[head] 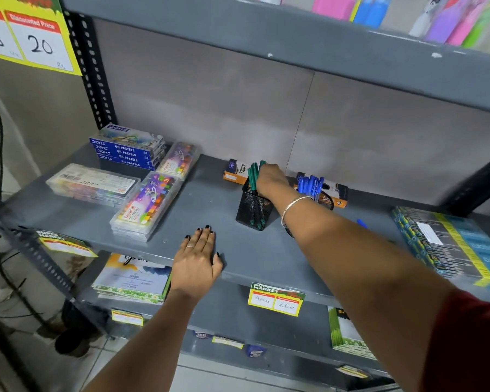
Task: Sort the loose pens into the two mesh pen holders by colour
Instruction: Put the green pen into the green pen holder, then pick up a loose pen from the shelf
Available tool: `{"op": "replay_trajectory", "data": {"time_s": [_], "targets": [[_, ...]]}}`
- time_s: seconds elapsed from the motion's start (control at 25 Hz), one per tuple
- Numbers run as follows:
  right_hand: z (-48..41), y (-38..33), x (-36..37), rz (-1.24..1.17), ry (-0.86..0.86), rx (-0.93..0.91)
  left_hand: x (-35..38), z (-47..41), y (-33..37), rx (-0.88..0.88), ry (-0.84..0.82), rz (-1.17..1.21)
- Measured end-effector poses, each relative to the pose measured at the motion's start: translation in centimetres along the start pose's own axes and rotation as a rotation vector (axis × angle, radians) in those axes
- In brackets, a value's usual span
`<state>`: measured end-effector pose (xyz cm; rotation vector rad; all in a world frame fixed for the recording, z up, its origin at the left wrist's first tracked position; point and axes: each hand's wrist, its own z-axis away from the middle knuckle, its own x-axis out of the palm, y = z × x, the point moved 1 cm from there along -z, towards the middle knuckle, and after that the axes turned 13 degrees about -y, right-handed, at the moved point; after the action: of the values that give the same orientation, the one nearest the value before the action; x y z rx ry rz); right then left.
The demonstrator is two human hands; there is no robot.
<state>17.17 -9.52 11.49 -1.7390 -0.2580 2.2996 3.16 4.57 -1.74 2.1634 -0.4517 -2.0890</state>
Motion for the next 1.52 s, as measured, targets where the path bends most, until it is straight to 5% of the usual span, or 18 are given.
{"op": "replay_trajectory", "data": {"time_s": [0.48,0.72,0.96,1.52], "targets": [[5.5,12.1,-7.4,-0.390,0.132,0.238,0.2,0.1,-0.1,-0.029,-0.028,0.041],[7.5,20.1,-2.0,-0.166,0.065,0.385,0.4,0.1,0.0,-0.040,-0.037,0.034],[7.8,23.5,-0.7,-0.184,0.191,0.544,0.5,0.0,-0.1,-0.039,-0.028,0.023],[7.5,23.2,0.0,-0.332,0.156,0.553,0.6,0.1,-0.1,-0.023,-0.002,0.025]]}}
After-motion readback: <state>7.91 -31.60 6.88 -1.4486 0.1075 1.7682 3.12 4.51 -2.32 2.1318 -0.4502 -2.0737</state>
